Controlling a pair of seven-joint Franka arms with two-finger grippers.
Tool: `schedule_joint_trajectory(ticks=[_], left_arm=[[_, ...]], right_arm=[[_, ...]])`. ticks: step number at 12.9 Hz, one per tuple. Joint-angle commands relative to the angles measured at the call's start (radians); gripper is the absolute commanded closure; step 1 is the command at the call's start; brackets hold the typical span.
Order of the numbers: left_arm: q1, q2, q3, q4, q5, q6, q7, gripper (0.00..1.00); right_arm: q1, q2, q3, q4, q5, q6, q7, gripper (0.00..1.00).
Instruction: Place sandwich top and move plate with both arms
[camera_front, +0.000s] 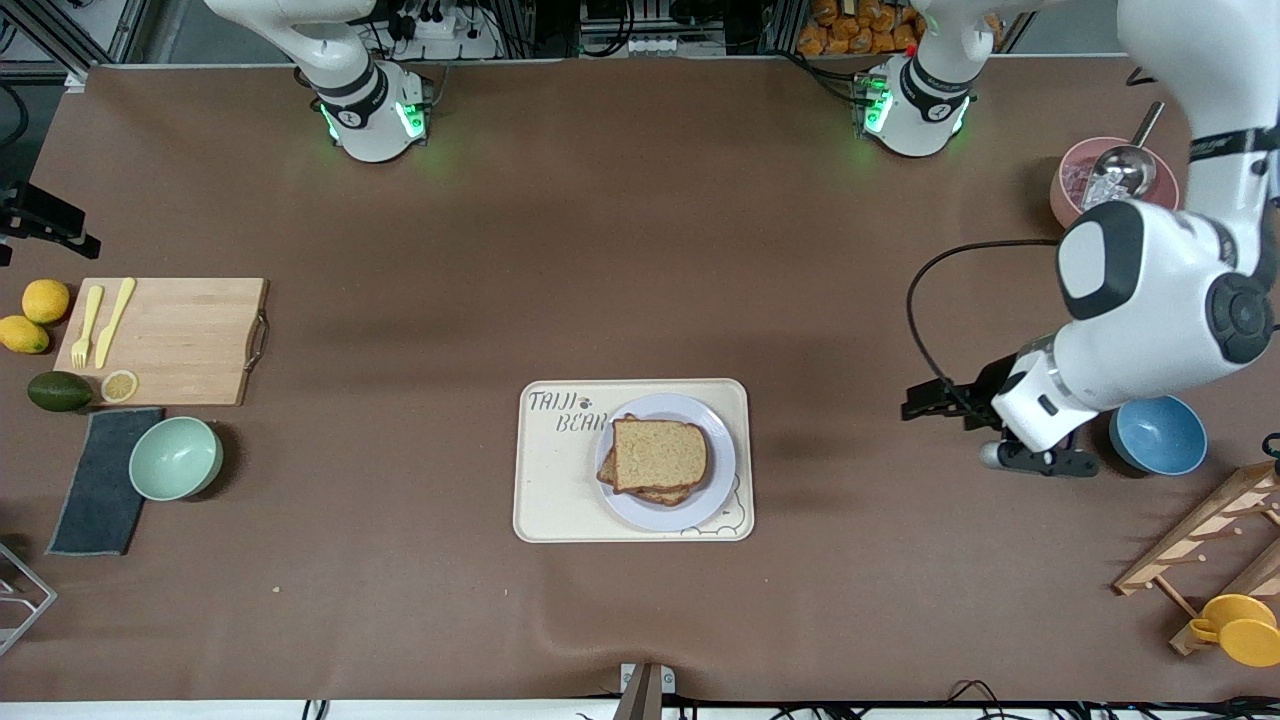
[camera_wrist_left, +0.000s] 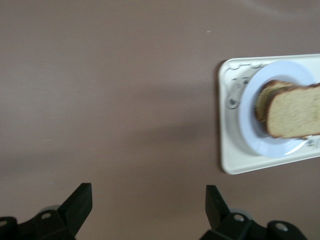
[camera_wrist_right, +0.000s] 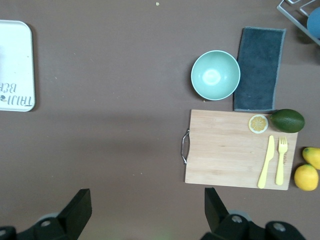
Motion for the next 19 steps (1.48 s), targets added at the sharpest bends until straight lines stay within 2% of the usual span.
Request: schedule_joint_trajectory(ticks=[1, 3, 6, 8, 11, 14, 17, 18, 19], left_arm=[[0.015, -0.068, 0.001, 0.03, 0.109, -0.119, 0.0, 0.0], [0.022, -0.068, -0.001, 0.122, 0.195, -0.231, 0.002, 0.0], [0.032, -0.103, 0.001, 0.156, 0.264, -0.253, 0.0, 0.0], [0.036, -0.141, 0.004, 0.155, 0.264, -0.264, 0.002, 0.0], [0.068, -0.228, 0.011, 0.153, 0.247, -0.374, 0.002, 0.0], [0.07, -0.282, 0.011, 0.15, 0.246, -0.429, -0.005, 0.0], [0.117, -0.316, 0.004, 0.142, 0.177, -0.454, -0.008, 0.0], [0.107, -0.341, 0.016, 0.112, 0.162, -0.457, -0.008, 0.0], [0.046, -0.388, 0.066, 0.057, 0.16, -0.453, -0.017, 0.0]], right_arm=[[0.02, -0.001, 0.005, -0.004, -0.032, -0.01, -0.005, 0.0], [0.029, -0.001, 0.005, -0.005, -0.03, -0.023, -0.005, 0.0], [0.031, -0.001, 0.004, -0.004, -0.03, -0.022, -0.005, 0.0], [0.028, -0.003, 0.002, -0.001, -0.032, -0.022, -0.005, 0.0], [0.026, -0.001, 0.002, 0.001, -0.032, -0.02, -0.005, 0.0], [0.026, -0.001, 0.002, 0.001, -0.032, -0.017, -0.005, 0.0], [0.026, -0.001, 0.002, 0.002, -0.032, -0.016, -0.005, 0.0], [0.026, -0.001, 0.002, 0.002, -0.032, -0.014, -0.005, 0.0], [0.026, -0.001, 0.002, 0.002, -0.032, -0.014, -0.005, 0.0]])
